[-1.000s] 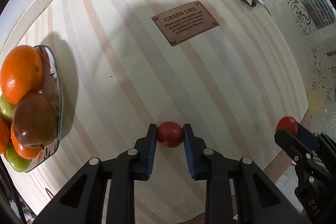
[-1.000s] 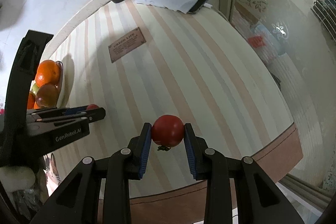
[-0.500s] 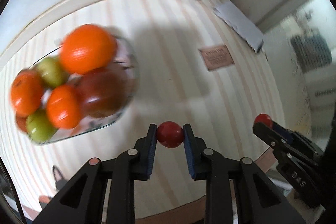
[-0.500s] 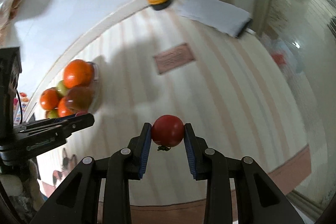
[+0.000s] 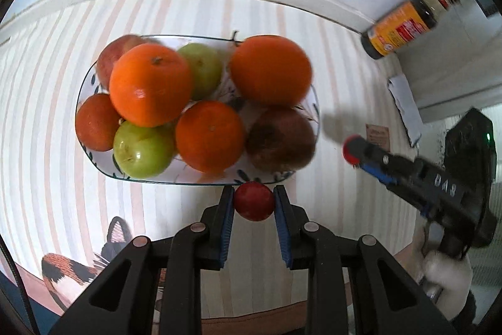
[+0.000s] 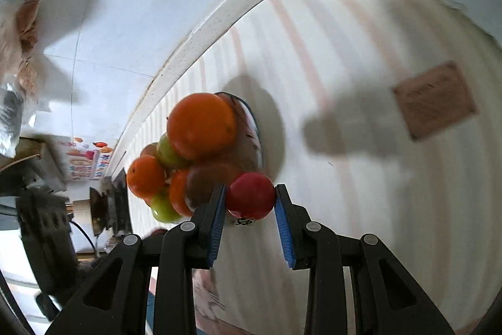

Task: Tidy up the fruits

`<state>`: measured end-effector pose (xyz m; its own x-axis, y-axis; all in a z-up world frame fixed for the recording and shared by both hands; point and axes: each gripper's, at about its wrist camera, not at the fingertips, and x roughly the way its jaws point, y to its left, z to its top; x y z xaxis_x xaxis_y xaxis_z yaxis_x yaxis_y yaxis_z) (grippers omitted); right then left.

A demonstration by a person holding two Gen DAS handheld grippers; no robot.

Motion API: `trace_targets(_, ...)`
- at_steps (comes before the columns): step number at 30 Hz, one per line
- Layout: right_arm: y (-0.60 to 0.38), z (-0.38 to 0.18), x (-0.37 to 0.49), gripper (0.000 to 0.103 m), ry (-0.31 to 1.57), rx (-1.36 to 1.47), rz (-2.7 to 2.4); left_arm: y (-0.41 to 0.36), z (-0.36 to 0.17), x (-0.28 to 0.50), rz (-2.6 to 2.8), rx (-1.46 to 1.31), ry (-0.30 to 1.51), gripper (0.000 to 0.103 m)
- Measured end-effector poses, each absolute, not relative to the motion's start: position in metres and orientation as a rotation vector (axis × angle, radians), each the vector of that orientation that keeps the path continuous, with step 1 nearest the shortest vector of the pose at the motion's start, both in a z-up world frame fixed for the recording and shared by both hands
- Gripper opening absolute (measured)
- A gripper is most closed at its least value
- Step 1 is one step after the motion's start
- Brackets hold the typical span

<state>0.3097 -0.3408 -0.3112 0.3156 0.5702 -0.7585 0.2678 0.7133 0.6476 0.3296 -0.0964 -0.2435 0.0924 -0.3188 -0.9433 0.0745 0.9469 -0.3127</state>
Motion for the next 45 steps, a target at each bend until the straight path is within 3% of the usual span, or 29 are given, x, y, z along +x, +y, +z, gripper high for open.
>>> trace_targets(18,-0.308,-0.336,0.371,0.036,1.418,0.737,0.276,-0.09,-0.287,0.339,-0.227,-0.319,1.495,0.023)
trace_targets(25,-0.312,-0.336,0.372,0.063,1.427,0.745,0.253,-0.081,-0.292,0.339,-0.217,-0.414,1.478,0.024)
trace_targets(33,-0.319,-0.335,0.368,0.063,1.418,0.775,0.231,-0.069,-0.303,0.336,-0.21,-0.606,1.474,0.025)
trace_targets(39,-0.329,-0.316,0.36,0.064,1.379,0.731,0.221,-0.066,-0.293,0.331,-0.167,-0.591,1.475,0.026)
trace_targets(41,-0.329,-0.308,0.357,0.079,1.366,0.695,0.211,-0.066,-0.285,0.329,-0.157,-0.561,1.461,0.026)
trace_targets(44,-0.327,-0.298,0.352,0.089,1.35,0.627,0.195,-0.067,-0.269,0.325,-0.14,-0.484,1.435,0.034)
trace_targets(45,-0.324,-0.291,0.349,0.091,1.345,0.564,0.174,-0.066,-0.264,0.323,-0.136,-0.461,1.424,0.042)
